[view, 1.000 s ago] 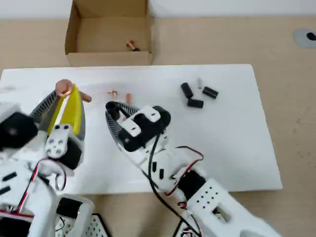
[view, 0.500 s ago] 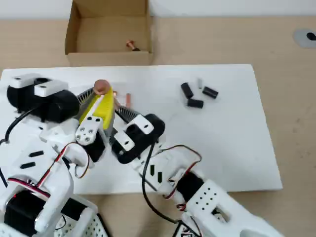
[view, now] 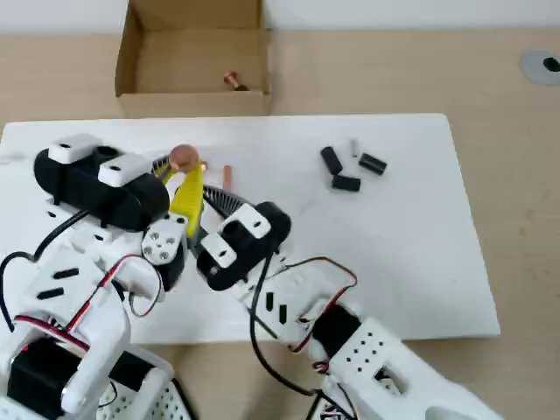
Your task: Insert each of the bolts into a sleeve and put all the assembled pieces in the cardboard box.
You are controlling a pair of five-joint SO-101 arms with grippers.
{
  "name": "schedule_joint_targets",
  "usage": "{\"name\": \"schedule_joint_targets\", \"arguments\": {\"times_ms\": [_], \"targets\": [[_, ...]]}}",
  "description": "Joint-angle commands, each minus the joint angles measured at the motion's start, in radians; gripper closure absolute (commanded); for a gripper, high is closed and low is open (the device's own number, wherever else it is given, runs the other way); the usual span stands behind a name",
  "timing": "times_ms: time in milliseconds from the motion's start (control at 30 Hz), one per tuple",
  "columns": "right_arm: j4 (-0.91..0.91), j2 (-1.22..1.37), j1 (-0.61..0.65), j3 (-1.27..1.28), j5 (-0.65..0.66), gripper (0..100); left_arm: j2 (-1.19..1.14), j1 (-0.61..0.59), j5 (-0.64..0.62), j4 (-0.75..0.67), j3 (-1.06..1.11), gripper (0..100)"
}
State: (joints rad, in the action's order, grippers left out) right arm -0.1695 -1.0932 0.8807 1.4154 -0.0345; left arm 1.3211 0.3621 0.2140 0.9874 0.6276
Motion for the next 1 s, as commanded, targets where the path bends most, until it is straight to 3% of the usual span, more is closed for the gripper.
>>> {"name": "schedule_joint_targets", "arguments": {"times_ms": [0, 300, 533, 967], "targets": [[-0.021, -0.027, 0.007, -0.007, 0.009, 98.9, -0.008, 0.012, 0.005, 0.041, -0.072, 99], [-0.023, -0.027, 0.005, -0.007, 0.009, 98.9, -0.008, 0.008, 0.002, 0.097, -0.086, 99], [-0.025, -0.027, 0.005, -0.008, 0.009, 98.9, -0.007, -0.071, -0.009, 0.089, -0.08, 99], [-0.025, -0.028, 0.005, -0.015, 0.009, 98.9, -0.008, -0.066, -0.014, 0.089, -0.077, 99]]}}
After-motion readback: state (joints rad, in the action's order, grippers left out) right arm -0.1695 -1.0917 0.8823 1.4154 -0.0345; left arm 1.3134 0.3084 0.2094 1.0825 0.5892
